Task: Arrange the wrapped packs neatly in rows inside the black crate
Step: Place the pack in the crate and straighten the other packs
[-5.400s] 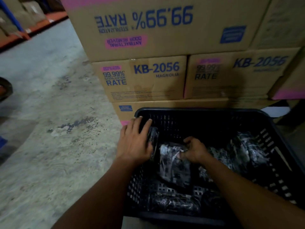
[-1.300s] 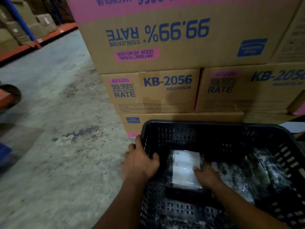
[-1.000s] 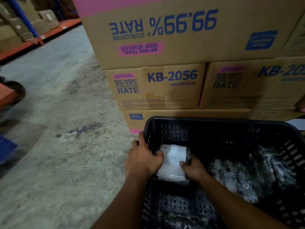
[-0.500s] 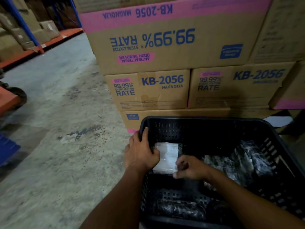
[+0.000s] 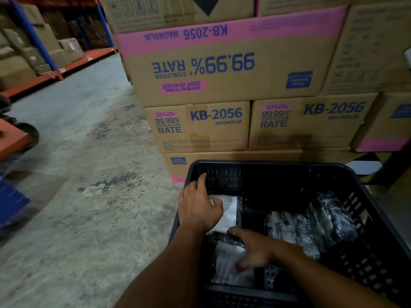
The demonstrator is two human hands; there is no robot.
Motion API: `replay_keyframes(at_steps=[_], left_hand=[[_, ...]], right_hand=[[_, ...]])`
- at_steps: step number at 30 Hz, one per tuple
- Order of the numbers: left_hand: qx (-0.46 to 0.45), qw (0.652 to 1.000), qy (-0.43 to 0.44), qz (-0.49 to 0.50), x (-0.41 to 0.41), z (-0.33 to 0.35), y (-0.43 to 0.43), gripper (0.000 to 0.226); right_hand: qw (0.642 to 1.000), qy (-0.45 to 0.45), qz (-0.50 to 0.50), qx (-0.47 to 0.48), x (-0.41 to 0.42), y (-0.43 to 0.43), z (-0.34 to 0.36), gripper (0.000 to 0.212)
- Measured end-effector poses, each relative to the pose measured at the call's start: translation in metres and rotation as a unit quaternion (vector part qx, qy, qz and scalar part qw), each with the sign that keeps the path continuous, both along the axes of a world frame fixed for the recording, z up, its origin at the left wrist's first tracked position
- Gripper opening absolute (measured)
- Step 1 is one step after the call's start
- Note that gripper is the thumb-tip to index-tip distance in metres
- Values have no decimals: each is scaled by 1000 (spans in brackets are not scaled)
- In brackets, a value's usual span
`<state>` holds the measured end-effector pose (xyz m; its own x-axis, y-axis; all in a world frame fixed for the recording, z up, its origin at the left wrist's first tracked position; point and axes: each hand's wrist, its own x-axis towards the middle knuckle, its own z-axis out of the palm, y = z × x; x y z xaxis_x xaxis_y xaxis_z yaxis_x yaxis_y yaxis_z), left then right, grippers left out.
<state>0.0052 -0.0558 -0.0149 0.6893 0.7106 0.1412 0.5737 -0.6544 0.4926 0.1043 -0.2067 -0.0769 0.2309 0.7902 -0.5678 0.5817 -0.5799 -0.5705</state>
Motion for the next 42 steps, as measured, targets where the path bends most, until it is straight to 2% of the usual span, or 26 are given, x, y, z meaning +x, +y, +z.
replay_keyframes(at_steps=[1,3,6,9,11,13,15,18,20,22,25,27,29,32,34,37,40,42], left_hand=[[-7,1000,-2,-2,-1,1,1,75],[-47,999,-21,4,-3,2,2,63],[-137,986,-75,52,-4,6,2,41],[-232,959,-142,84,3,11,3,40],[-329,927,-167,66,7,14,3,52],[-431,885,-171,49,7,13,3,63],[-502,849,-158,41,5,13,4,57],[-557,813,-163,55,7,13,9,50],[-569,800,-182,56,9,11,13,46],[-561,804,-190,41,10,11,14,45],[-512,839,-183,10,12,16,18,54],[-496,849,-179,-16,15,22,23,58],[-507,843,-176,-35,18,27,26,55],[-498,849,-176,-20,23,30,26,51],[-450,869,-201,50,25,30,31,46],[-290,925,-208,134,16,30,44,47],[-186,956,-181,138,1,25,46,45],[-149,970,-153,113,-4,16,45,44]], right_hand=[[1000,-27,9,8,-1,-1,-1,95],[998,-34,-7,43,2,0,2,82],[994,4,-39,104,21,4,25,65],[976,62,-103,180,54,2,62,59],[955,103,-157,231,74,-3,84,57],[917,170,-221,284,88,-8,96,55],[875,231,-282,319,97,-11,99,55],[842,281,-327,324,101,-14,91,63],[824,297,-360,321,98,-15,82,70],[830,266,-369,322,94,-13,76,73],[881,140,-316,323,93,-7,81,80],[906,102,-261,318,95,-1,89,85],[931,112,-196,286,94,5,95,79],[943,176,-152,237,87,11,90,69],[938,200,-174,225,85,10,79,63],[906,221,-282,225,85,3,50,55],[864,195,-406,227,73,6,13,60],[854,163,-443,220,61,19,-8,64]])
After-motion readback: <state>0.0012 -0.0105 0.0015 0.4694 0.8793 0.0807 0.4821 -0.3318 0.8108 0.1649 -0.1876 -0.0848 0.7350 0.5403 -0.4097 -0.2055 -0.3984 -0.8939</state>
